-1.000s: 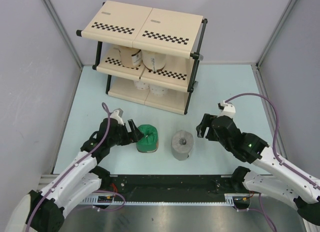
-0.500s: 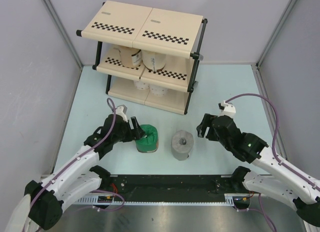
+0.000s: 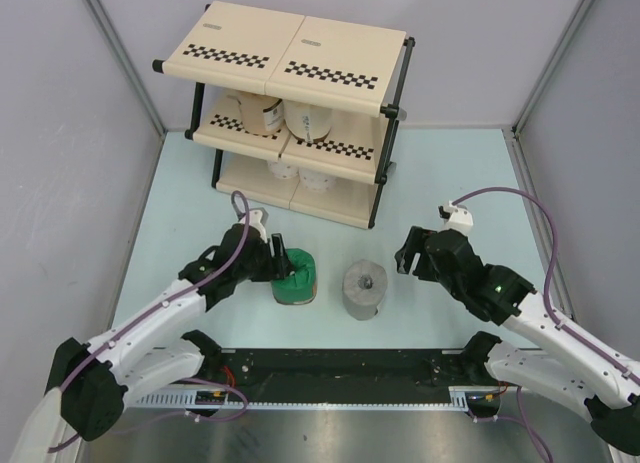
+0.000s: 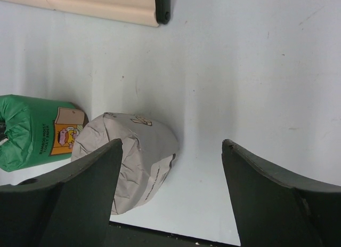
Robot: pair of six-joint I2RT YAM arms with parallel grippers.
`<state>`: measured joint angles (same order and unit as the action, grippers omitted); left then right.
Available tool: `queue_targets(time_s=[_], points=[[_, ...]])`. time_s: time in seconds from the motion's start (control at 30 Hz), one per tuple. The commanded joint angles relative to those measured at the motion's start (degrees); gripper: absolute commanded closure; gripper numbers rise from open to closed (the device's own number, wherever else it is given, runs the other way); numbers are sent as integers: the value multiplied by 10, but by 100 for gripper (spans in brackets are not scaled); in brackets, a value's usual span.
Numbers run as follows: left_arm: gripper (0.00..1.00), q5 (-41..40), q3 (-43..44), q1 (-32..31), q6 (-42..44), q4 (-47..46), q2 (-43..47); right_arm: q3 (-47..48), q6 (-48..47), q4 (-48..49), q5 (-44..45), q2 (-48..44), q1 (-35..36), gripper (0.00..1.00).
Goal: Place and organize the paper towels onto the shelf
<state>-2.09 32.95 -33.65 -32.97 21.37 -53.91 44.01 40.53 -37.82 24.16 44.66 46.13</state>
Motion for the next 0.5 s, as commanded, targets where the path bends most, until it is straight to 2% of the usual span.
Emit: queue_targets(time_s=[0.0, 0.3, 0.47], points=[[30, -23, 27, -18, 18, 17, -15, -2, 1, 16, -3, -9, -6, 20], [36, -52, 35, -37, 22, 31, -42, -3, 0, 16, -10, -12, -12, 20], [51, -49, 48, -40, 27, 32, -43, -3, 2, 12, -8, -15, -14, 20]])
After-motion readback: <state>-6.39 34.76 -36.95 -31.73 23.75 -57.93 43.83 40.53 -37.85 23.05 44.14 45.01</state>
